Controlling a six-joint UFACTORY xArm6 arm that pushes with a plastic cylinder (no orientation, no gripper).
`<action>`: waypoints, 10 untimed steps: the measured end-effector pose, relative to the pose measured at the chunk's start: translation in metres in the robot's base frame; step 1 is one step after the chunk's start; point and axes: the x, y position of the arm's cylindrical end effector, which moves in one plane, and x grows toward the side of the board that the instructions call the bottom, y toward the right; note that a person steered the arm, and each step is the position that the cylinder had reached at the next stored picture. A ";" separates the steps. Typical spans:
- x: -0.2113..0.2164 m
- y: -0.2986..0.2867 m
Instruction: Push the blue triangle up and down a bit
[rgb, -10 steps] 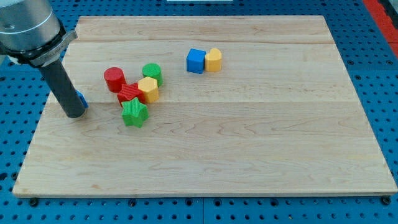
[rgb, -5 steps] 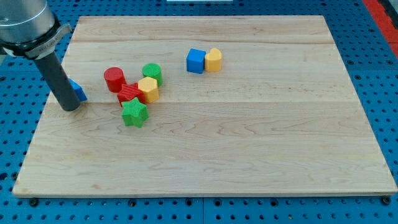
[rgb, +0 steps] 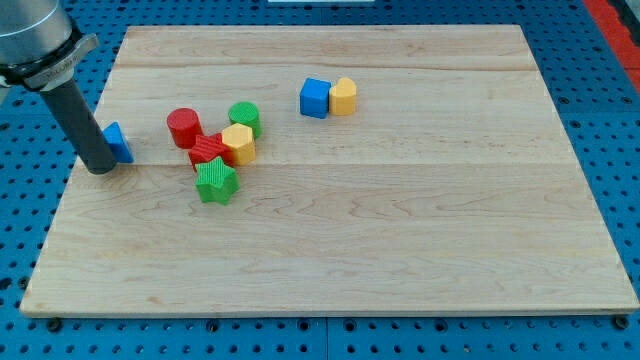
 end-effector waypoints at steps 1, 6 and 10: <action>-0.003 0.000; -0.081 0.000; -0.116 -0.015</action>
